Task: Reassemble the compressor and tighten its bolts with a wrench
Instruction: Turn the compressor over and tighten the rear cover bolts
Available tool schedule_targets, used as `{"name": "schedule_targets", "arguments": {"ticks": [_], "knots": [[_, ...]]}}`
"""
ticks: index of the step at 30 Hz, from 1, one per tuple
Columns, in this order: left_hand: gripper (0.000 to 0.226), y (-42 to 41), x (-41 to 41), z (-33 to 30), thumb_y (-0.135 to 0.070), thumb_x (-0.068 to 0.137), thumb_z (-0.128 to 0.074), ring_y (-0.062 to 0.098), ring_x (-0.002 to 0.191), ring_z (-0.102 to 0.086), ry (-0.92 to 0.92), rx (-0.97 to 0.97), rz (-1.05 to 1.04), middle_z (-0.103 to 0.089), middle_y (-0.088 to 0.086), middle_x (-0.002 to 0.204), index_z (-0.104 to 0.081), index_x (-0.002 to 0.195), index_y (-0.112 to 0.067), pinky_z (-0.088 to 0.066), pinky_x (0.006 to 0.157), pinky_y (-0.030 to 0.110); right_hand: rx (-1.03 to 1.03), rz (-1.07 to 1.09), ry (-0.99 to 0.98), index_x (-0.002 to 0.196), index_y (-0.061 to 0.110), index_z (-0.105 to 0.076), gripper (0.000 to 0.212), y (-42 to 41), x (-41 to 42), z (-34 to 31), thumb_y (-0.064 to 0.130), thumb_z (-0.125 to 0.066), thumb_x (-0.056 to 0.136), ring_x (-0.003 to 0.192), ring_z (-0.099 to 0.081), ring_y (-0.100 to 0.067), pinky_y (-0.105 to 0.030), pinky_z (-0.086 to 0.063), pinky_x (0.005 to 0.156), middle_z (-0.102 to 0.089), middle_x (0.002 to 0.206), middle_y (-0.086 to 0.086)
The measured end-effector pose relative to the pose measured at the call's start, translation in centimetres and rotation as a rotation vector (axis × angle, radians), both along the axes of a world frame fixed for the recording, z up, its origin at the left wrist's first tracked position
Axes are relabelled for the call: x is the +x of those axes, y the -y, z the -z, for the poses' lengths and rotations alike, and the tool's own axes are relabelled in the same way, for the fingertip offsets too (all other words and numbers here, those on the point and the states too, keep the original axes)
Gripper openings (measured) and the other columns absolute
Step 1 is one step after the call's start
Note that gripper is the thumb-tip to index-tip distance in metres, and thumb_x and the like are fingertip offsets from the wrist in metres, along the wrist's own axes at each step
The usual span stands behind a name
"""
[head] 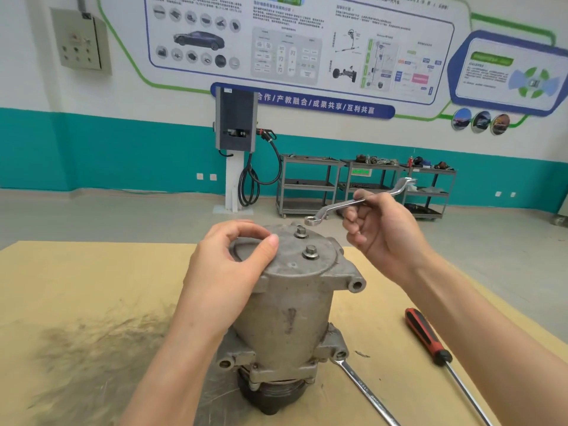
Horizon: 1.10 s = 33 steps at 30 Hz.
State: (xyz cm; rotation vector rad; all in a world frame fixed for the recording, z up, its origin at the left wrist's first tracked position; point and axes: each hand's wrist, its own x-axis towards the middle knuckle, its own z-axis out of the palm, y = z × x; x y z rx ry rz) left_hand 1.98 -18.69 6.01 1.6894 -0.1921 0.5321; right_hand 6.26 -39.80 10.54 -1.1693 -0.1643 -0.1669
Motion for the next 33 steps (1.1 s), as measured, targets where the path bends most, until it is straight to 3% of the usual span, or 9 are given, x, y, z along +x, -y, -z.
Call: {"name": "schedule_targets", "arguments": {"ticks": [14, 20, 24, 28, 31, 33], "knots": [[0.007, 0.0, -0.3, -0.3, -0.042, 0.082, -0.072, -0.001, 0.101, -0.057, -0.020, 0.024, -0.001, -0.066, -0.019, 0.104, -0.069, 0.084, -0.035, -0.048, 0.094, 0.035, -0.062, -0.071, -0.043, 0.094, 0.013, -0.046, 0.019, -0.9, 0.9, 1.0, 0.011, -0.028, 0.100, 0.049, -0.044, -0.013, -0.019, -0.034, 0.037, -0.052, 0.058, -0.003], [0.010, 0.1, -0.3, -0.3, -0.044, 0.079, -0.072, 0.003, 0.100, -0.059, -0.028, 0.011, 0.004, -0.067, -0.018, 0.102, -0.070, 0.083, -0.034, -0.049, 0.094, 0.039, -0.101, 0.048, 0.206, 0.097, 0.013, -0.054, 0.023, -0.6, -0.5, 3.2, 0.016, -0.033, 0.106, 0.065, -0.056, -0.012, -0.020, -0.041, 0.046, -0.062, 0.069, -0.002], [0.010, 0.2, -0.5, -0.4, -0.043, 0.081, -0.071, 0.005, 0.101, -0.059, -0.033, 0.016, 0.001, -0.066, -0.017, 0.103, -0.070, 0.085, -0.034, -0.049, 0.095, 0.041, -0.267, 0.246, 0.478, 0.097, 0.016, -0.055, 0.013, -0.8, -2.2, 5.5, 0.020, -0.043, 0.101, 0.076, -0.057, -0.011, -0.021, -0.045, 0.054, -0.062, 0.078, 0.006], [0.011, 0.2, -0.6, -0.4, -0.044, 0.082, -0.070, 0.006, 0.103, -0.058, -0.022, 0.036, -0.006, -0.066, -0.017, 0.104, -0.069, 0.087, -0.035, -0.049, 0.095, 0.043, -0.583, 0.359, 0.718, 0.101, 0.024, -0.054, 0.012, -1.0, -3.9, 6.0, 0.030, -0.044, 0.100, 0.082, -0.057, -0.005, -0.019, -0.045, 0.065, -0.059, 0.090, 0.016], [0.011, 0.2, -0.5, -0.4, -0.047, 0.087, -0.065, 0.009, 0.107, -0.059, -0.013, 0.060, -0.015, -0.066, -0.017, 0.106, -0.065, 0.093, -0.037, -0.047, 0.098, 0.046, -0.844, 0.382, 0.859, 0.108, 0.019, -0.055, 0.039, -1.0, -5.1, 5.6, 0.050, -0.031, 0.103, 0.087, -0.054, -0.004, -0.016, -0.042, 0.072, -0.054, 0.098, 0.008], [0.016, 0.2, -0.3, -0.4, -0.048, 0.092, -0.056, 0.009, 0.109, -0.059, -0.019, 0.068, -0.035, -0.066, -0.018, 0.107, -0.064, 0.100, -0.036, -0.045, 0.101, 0.046, -1.052, 0.475, 0.958, 0.106, 0.007, -0.063, 0.058, -1.0, -5.7, 4.7, 0.051, -0.026, 0.103, 0.088, -0.053, -0.012, -0.023, -0.042, 0.074, -0.055, 0.097, 0.002]]}}
